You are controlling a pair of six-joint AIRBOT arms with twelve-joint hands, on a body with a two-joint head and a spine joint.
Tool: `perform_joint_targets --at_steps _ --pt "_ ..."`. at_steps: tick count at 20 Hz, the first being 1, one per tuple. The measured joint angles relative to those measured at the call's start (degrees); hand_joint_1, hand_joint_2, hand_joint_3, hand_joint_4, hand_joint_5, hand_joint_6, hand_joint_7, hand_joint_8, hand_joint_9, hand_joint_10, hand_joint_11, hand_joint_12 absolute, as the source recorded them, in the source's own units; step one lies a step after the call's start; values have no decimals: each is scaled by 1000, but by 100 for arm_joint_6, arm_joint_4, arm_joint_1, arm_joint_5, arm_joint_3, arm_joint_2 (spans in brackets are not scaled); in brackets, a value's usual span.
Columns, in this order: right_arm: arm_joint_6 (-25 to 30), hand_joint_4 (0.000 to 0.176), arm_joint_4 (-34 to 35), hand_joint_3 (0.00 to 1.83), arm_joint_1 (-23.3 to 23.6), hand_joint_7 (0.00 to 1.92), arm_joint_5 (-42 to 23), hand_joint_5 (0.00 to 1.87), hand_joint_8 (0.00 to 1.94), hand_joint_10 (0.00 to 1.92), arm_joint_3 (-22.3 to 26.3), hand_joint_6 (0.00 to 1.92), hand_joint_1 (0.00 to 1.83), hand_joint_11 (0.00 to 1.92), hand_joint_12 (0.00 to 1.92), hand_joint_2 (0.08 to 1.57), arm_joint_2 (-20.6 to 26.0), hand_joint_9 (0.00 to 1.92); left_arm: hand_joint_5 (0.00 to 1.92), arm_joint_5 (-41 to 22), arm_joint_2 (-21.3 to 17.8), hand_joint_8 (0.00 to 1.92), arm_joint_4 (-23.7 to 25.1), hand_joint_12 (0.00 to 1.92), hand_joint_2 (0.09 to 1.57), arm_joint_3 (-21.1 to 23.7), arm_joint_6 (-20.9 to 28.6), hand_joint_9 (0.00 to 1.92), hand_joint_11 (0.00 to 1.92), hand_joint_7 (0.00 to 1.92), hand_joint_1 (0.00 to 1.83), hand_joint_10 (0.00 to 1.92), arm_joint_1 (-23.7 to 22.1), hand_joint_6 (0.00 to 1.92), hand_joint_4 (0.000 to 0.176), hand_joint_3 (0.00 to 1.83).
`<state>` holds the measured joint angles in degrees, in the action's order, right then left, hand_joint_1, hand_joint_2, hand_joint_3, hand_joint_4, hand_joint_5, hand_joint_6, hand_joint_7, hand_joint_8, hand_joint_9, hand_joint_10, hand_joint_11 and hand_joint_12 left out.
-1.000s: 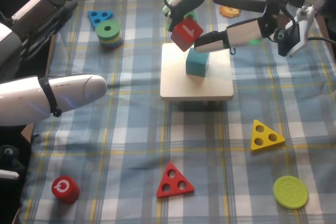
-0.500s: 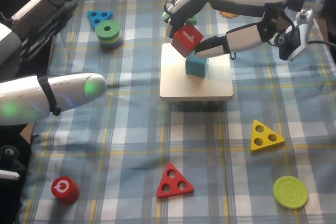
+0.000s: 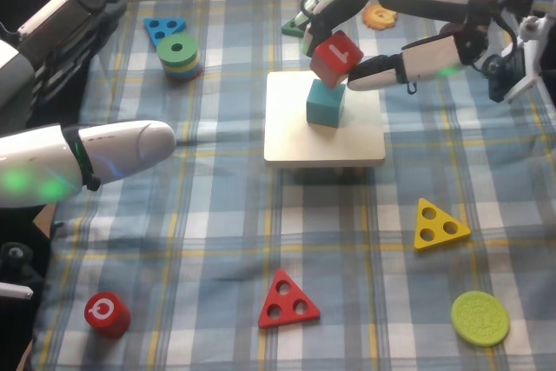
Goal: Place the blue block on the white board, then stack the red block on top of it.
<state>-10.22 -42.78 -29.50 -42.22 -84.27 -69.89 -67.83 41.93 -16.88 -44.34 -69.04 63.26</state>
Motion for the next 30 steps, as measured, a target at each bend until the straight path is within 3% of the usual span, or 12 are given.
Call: perform_joint_targets --at_steps 10,13,18,21,28,29,30 --pt "2 0 11 0 -11 784 11 940 0 0 28 1042 1084 100 1057 1135 4 643 55 -11 0 1 -4 68 888 0 0 34 19 56 712 3 0 1 143 2" --pt "2 0 -4 0 -11 739 -2 936 1 0 50 1049 1080 24 1047 1137 4 577 56 -15 0 1 -4 71 885 0 0 28 0 55 725 0 0 2 153 1" --pt "2 0 -79 0 -11 760 9 968 0 0 50 996 1107 0 1016 1122 4 539 53 -15 0 1 -7 117 883 0 0 41 0 61 713 2 0 0 153 0" --pt "4 0 -101 1 -11 715 17 959 1 1 50 1011 1106 0 1021 1125 4 534 58 -15 0 2 -7 161 886 0 0 50 0 68 701 2 0 3 143 1" --pt "13 0 -131 1 -76 768 72 951 10 23 50 1022 1079 37 1086 1128 4 622 65 -33 0 1 -4 123 889 0 15 42 0 66 698 2 0 1 141 0" --pt "13 20 -136 1 -79 777 72 934 8 28 48 1049 1059 63 1119 1136 4 662 55 -35 0 0 -7 105 893 0 17 38 0 61 707 0 0 1 143 1" --pt "13 20 -146 1 -79 777 74 934 8 28 48 1049 1059 63 1119 1136 4 662 55 -35 0 0 -9 105 893 0 17 38 0 61 707 0 0 1 143 1"
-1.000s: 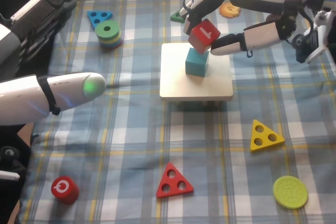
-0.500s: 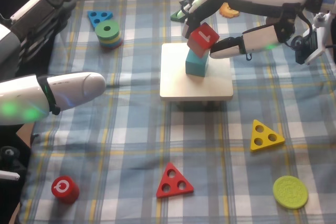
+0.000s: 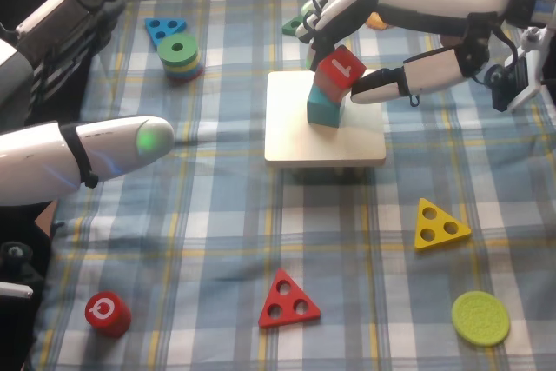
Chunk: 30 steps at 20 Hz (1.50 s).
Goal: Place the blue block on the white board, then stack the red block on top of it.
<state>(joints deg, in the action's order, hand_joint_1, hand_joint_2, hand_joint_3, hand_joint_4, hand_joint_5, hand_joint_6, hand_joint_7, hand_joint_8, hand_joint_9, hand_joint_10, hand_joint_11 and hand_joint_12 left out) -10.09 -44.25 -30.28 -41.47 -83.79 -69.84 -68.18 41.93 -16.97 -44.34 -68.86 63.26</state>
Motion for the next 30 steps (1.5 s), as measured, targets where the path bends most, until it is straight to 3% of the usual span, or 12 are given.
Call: perform_joint_targets --at_steps 1,2,5,6,7,8,9,16,18,22,25,30 --pt "0 52 -13 1 0 761 0 926 1 14 0 1062 1043 38 1129 1139 0 641 66 0 0 1 2 71 886 0 0 38 0 66 729 1 0 2 141 0" --pt "0 52 -13 1 0 761 -2 926 1 14 -4 1062 1043 38 1129 1139 0 641 66 0 0 1 4 71 886 0 0 38 0 66 729 1 0 2 141 0" --pt "0 104 -15 1 0 724 0 908 0 5 -17 1089 1015 0 1071 1145 -7 571 64 0 0 0 2 109 886 0 0 40 0 62 712 1 0 0 149 0" --pt "0 92 -11 0 0 749 -4 906 8 13 -33 1093 1018 11 1078 1147 -13 594 63 0 0 0 2 113 888 0 0 39 0 60 711 0 0 0 146 1" --pt "0 31 -9 0 0 828 -4 914 28 39 -61 1080 1046 73 1112 1146 -26 677 67 0 0 0 4 114 890 0 0 39 0 59 710 0 0 2 147 2" --pt "0 31 -9 0 0 828 -2 914 28 39 -70 1080 1046 73 1112 1146 -28 677 67 0 0 0 2 114 890 0 0 39 0 59 710 0 0 2 147 2" --pt "0 3 -9 0 0 885 -2 926 35 50 -83 1061 1062 81 1209 1140 -42 725 64 0 0 1 2 113 890 0 0 40 0 62 703 1 0 0 148 2" --pt "0 0 -9 0 0 903 0 930 34 93 -146 1054 1079 95 1402 1138 -81 762 55 -2 7 0 -2 62 895 -7 4 33 0 58 717 0 11 0 161 0" --pt "0 0 -15 0 0 897 0 927 40 422 -149 1059 1072 97 1431 1139 -107 624 62 0 7 0 2 116 884 -7 4 51 2 74 703 1 11 0 149 1" --pt "0 1 -15 0 0 859 0 927 21 451 -149 1061 1065 95 1367 1138 -107 566 60 -2 7 1 2 114 887 -7 4 45 0 71 714 0 11 0 149 1" --pt "0 57 -42 0 0 796 -2 900 1 112 -149 1104 1031 103 1236 1150 -107 653 54 -2 7 1 -2 109 892 -7 4 43 0 69 703 2 11 1 149 0" --pt "2 62 -101 0 0 784 0 890 0 48 -149 1119 1025 72 1227 1155 -114 668 50 0 7 0 2 125 884 -7 4 47 0 73 689 1 11 0 151 0"
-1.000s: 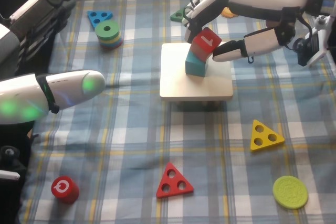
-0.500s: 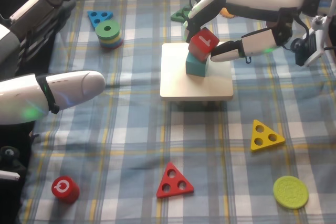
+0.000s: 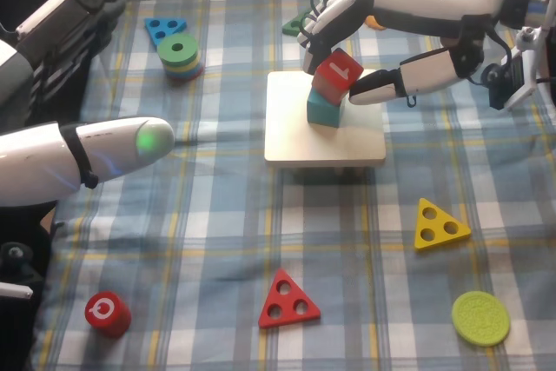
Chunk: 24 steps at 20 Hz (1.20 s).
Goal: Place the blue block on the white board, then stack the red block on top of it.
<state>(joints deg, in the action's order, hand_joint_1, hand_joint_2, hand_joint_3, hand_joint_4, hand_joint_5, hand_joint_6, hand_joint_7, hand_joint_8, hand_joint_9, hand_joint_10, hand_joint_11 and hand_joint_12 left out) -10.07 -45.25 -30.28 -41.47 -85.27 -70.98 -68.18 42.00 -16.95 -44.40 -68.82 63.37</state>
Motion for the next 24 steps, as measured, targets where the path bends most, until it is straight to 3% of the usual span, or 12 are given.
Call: perform_joint_targets --at_steps 1,5,6,8,9,10,12,18,21,24 --pt "7 77 -7 0 0 772 0 885 0 31 0 1127 1018 61 1194 1157 0 657 49 -2 0 0 -2 122 884 0 0 48 0 73 685 1 2 0 149 0" --pt "26 89 -50 0 0 756 -2 879 0 15 2 1136 1010 63 1158 1159 -22 655 56 0 0 2 -2 112 885 0 13 51 0 72 707 0 0 1 151 0" --pt "31 115 -57 1 0 742 -4 872 0 8 2 1146 996 50 1147 1161 -22 645 55 -2 0 1 -7 145 885 0 11 55 0 75 701 1 0 0 142 0" --pt "33 116 -59 0 0 739 -4 869 1 11 7 1151 996 75 1159 1162 -22 656 54 -2 0 0 0 137 884 0 13 49 0 70 699 0 0 0 144 0" --pt "39 0 -59 0 0 730 -2 781 4 10 7 484 968 82 1168 1099 -22 658 52 -2 0 0 -2 179 888 0 13 56 0 74 681 1 0 0 142 0" --pt "39 0 -61 0 0 731 -2 828 4 10 7 180 967 97 1180 1083 -22 667 53 -2 0 0 -2 187 887 0 13 58 0 75 682 1 0 1 141 0" --pt "42 0 -68 0 0 739 -4 862 3 11 7 23 963 98 1231 1075 -22 682 58 -2 0 0 -2 191 892 0 13 61 0 76 683 2 0 2 135 1" --pt "42 0 -68 0 0 718 -2 834 0 3 4 0 945 105 1227 1069 -22 668 51 -2 0 0 -2 107 893 0 17 40 0 63 692 1 2 0 148 0" --pt "42 0 -68 0 0 703 0 809 0 0 4 0 938 117 1223 1065 -22 657 47 -2 0 0 -2 156 893 0 20 50 0 68 689 1 0 0 156 0" --pt "42 0 -63 0 0 657 0 684 0 0 4 0 935 80 1168 1055 -22 614 44 -2 4 1 -2 200 898 0 39 61 0 73 669 3 2 0 143 1"
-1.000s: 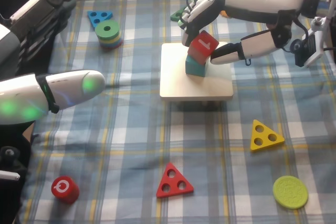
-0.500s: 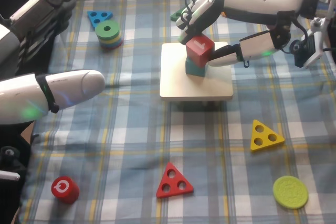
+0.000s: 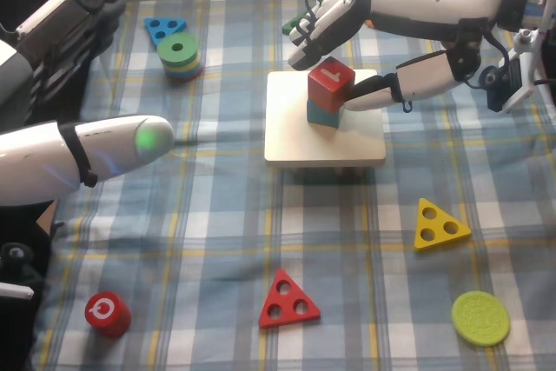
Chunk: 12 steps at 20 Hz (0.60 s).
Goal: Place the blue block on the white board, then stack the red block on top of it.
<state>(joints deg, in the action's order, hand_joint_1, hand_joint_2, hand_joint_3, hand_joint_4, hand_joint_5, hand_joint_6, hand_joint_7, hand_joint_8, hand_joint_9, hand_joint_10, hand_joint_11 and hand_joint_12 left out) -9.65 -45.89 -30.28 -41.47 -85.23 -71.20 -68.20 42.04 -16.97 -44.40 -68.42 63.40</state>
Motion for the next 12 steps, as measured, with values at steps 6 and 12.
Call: perform_joint_targets --at_steps 6,12 --pt "0 43 24 0 0 229 2 212 2 8 2 0 886 0 640 1001 4 220 46 -2 0 2 0 111 899 0 24 44 0 66 698 1 -2 1 148 0" --pt "2 168 111 0 0 0 22 0 0 0 105 0 806 0 6 910 186 0 56 -46 0 0 2 74 885 0 61 40 0 71 728 0 0 2 137 0"
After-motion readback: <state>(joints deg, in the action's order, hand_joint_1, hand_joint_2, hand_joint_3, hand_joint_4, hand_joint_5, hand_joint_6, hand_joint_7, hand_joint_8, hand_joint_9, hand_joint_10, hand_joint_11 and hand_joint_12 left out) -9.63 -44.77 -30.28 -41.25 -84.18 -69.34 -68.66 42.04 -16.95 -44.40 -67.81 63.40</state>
